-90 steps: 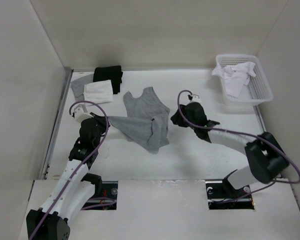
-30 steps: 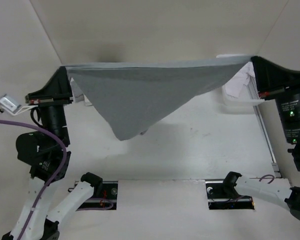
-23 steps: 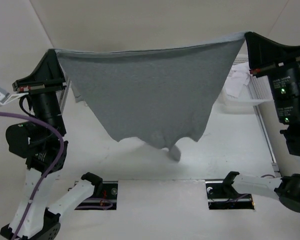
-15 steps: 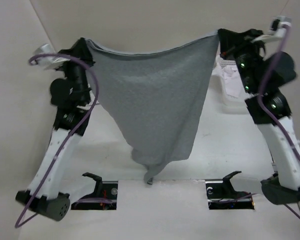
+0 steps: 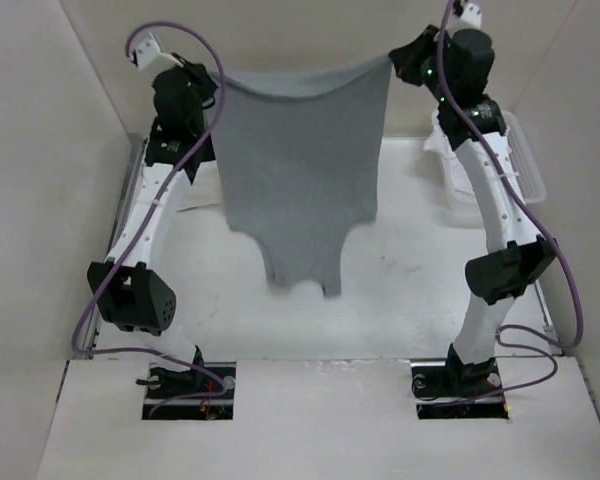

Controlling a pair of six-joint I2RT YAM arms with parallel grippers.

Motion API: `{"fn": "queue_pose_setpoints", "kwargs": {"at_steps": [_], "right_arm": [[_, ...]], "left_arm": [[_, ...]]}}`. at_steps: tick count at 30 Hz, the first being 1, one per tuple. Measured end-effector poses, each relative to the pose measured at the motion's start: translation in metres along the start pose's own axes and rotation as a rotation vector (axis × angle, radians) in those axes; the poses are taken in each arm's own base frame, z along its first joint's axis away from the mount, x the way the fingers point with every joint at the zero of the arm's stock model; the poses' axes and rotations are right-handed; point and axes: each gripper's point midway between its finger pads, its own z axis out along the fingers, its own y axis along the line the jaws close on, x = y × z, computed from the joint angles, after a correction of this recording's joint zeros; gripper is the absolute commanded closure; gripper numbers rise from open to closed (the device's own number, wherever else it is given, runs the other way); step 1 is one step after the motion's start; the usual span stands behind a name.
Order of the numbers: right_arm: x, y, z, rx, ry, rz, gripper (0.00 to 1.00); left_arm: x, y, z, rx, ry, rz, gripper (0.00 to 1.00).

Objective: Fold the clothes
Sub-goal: Flatten the tank top out

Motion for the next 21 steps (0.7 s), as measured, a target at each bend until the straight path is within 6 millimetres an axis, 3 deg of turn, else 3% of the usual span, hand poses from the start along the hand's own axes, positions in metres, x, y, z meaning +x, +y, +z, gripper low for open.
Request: {"fn": "queue_pose_setpoints", "kwargs": {"at_steps": [3, 7, 10, 12, 14, 16, 17, 21], "right_arm": [[-0.065, 0.036, -0.029, -0.076, -0.135, -0.009, 1.00], [-0.133, 0.079, -0.098, -0.162, -0.287, -0.028, 1.00], [-0.160, 0.095, -0.150, -0.201, -0.365, -0.042, 1.00], [-0.159, 0.094, -0.177, -0.201, -0.383, -0.047, 0.99], [-0.142, 0.085, -0.195, -0.191, -0.371, -0.046, 0.99], [-0.109, 0.068, -0.206, -0.170, -0.333, -0.043, 0.99], [-0.084, 0.056, -0.209, -0.155, -0.302, -0.039, 0.99], [0.040, 0.003, -0.220, -0.059, -0.102, 0.000, 0.99]], "left_arm": [[-0.071, -0.043, -0.017, 0.107, -0.130, -0.051, 0.97], [-0.144, -0.070, -0.063, 0.195, -0.265, -0.085, 0.97], [-0.178, -0.078, -0.096, 0.240, -0.338, -0.099, 0.97], [-0.184, -0.078, -0.113, 0.258, -0.360, -0.106, 0.97], [-0.175, -0.073, -0.125, 0.264, -0.352, -0.109, 0.97], [-0.143, -0.059, -0.134, 0.248, -0.305, -0.105, 0.97], [-0.121, -0.051, -0.138, 0.237, -0.269, -0.099, 0.97], [0.001, 0.009, -0.169, 0.145, -0.057, -0.037, 0.97]]}}
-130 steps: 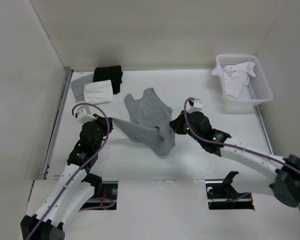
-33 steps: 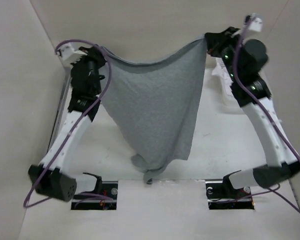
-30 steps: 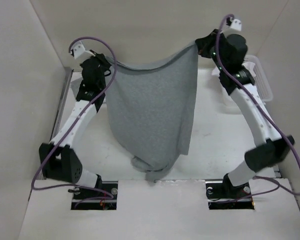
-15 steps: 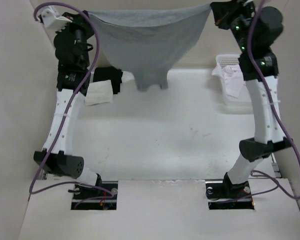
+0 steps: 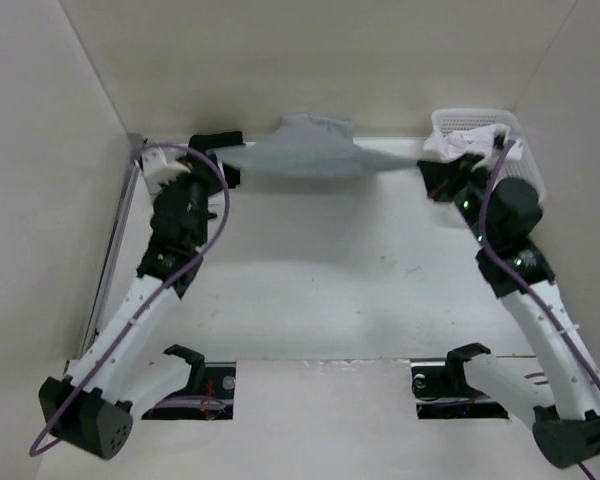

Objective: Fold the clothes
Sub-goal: Flatten the tank top out, then fold the tank top

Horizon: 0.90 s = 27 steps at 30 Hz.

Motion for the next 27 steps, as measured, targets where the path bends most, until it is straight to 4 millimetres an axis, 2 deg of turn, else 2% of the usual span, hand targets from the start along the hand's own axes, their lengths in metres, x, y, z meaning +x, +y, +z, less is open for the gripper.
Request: {"fn": "queue_pose_setpoints", "kwargs": {"at_steps": [2, 3, 5, 8, 11, 12, 14, 16, 19, 22, 27], "right_arm": [[0.056, -0.015, -0.020, 0.022, 0.096, 0.031, 1.00], [0.079, -0.020, -0.032, 0.025, 0.135, 0.043, 1.00], [0.113, -0.023, -0.061, 0.019, 0.189, 0.074, 1.00], [0.129, -0.011, -0.107, -0.047, 0.202, 0.122, 1.00], [0.126, 0.002, -0.146, -0.120, 0.196, 0.178, 1.00], [0.126, 0.005, -0.153, -0.133, 0.198, 0.194, 1.00], [0.135, 0.005, -0.163, -0.130, 0.240, 0.223, 1.00], [0.151, 0.002, -0.162, -0.105, 0.294, 0.229, 1.00], [0.185, -0.007, -0.147, -0.028, 0.391, 0.196, 1.00], [0.220, -0.020, -0.115, 0.067, 0.469, 0.145, 1.00], [0.256, -0.061, -0.051, 0.207, 0.518, 0.134, 1.00]], "left_arm": [[0.053, 0.032, -0.035, -0.049, 0.114, 0.046, 0.97], [0.073, 0.046, -0.054, -0.067, 0.163, 0.070, 0.97], [0.088, 0.062, -0.087, -0.078, 0.215, 0.093, 0.97], [0.076, 0.065, -0.128, -0.051, 0.213, 0.042, 0.97], [0.058, 0.065, -0.159, -0.021, 0.203, -0.069, 0.97], [0.057, 0.067, -0.166, -0.024, 0.210, -0.099, 0.97], [0.069, 0.073, -0.174, -0.051, 0.256, -0.112, 0.97], [0.088, 0.082, -0.176, -0.094, 0.308, -0.085, 0.97], [0.113, 0.095, -0.169, -0.170, 0.354, -0.006, 0.96], [0.126, 0.105, -0.145, -0.243, 0.340, 0.057, 0.96], [0.155, 0.139, -0.097, -0.378, 0.347, 0.109, 0.96]]}}
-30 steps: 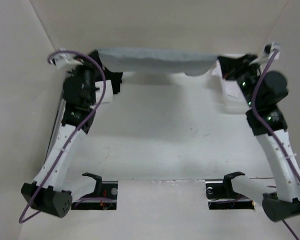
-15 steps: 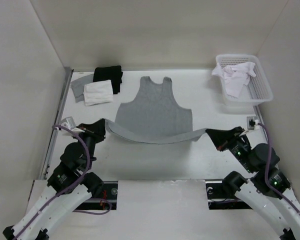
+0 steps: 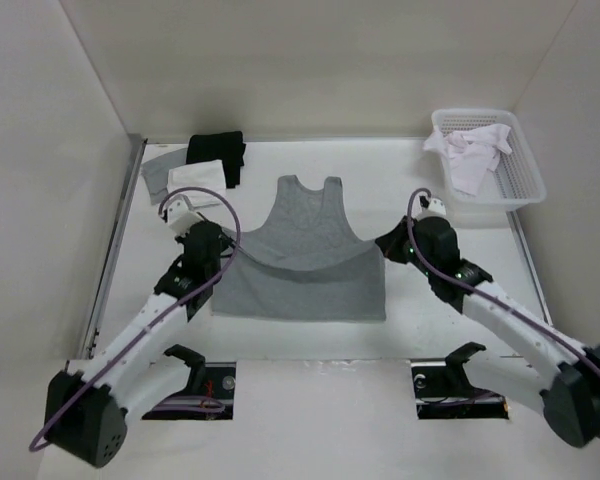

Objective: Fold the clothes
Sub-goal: Fold the tank top

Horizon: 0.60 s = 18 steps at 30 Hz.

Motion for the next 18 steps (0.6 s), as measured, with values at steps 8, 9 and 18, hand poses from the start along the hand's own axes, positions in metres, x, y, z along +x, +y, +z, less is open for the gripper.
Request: {"fn": "queue_pose_setpoints", "kwargs": {"at_steps": [8, 9, 18], "right_arm": [[-0.091, -0.012, 0.076, 0.006, -0.111, 0.089, 1.00], [-0.108, -0.013, 0.084, 0.001, -0.136, 0.100, 1.00], [-0.152, -0.082, 0.179, 0.082, -0.164, 0.243, 0.61]], "left_arm": [[-0.018, -0.022, 0.096, -0.057, -0.005, -0.059, 0.96], [-0.026, -0.033, 0.109, -0.043, -0.017, -0.072, 0.95], [-0.003, -0.080, 0.227, 0.037, 0.035, -0.082, 0.62]]}}
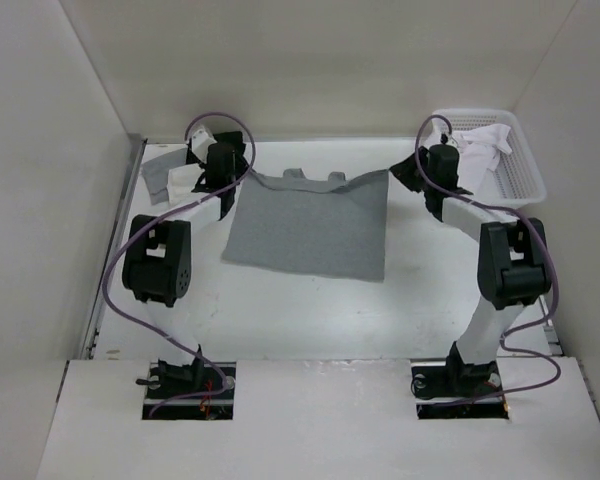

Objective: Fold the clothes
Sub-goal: Fold the tank top

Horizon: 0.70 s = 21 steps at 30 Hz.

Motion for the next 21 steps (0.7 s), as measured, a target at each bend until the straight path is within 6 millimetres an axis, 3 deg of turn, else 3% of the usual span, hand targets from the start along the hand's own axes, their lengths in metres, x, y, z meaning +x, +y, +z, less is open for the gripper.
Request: {"fn": "queue_pose_setpoints", "kwargs": {"at_steps": [3, 6, 8, 10, 12, 14, 16, 21], "right_arm": [[0.015, -0.024, 0.005, 0.066, 0.040, 0.013, 0.50], [0.029, -0.012, -0.010, 0.058, 0.045, -0.017, 0.49], [0.043, 0.008, -0.034, 0.034, 0.039, -0.061, 0.66], [0.062, 0.036, -0.067, -0.024, 0.033, -0.111, 0.92], [0.082, 0.060, -0.101, -0.102, 0.034, -0.147, 0.99], [0.102, 0.068, -0.128, -0.158, 0.044, -0.167, 0.98], [0.120, 0.056, -0.146, -0.164, 0.062, -0.176, 0.90], [0.166, -0.001, -0.168, -0.073, 0.140, -0.185, 0.68]], "left_arm": [[0.030, 0.019, 0.002, -0.020, 0.075, 0.033, 0.64], [0.046, 0.037, -0.036, -0.028, 0.108, 0.052, 0.69], [0.052, 0.046, -0.079, -0.018, 0.114, 0.066, 0.74], [0.054, 0.046, -0.125, 0.028, 0.101, 0.074, 0.74], [0.056, 0.044, -0.162, 0.091, 0.094, 0.066, 0.68], [0.059, 0.058, -0.181, 0.103, 0.093, 0.044, 0.63], [0.070, 0.084, -0.189, 0.068, 0.124, 0.022, 0.62], [0.113, 0.152, -0.197, -0.076, 0.271, -0.021, 0.57]]}}
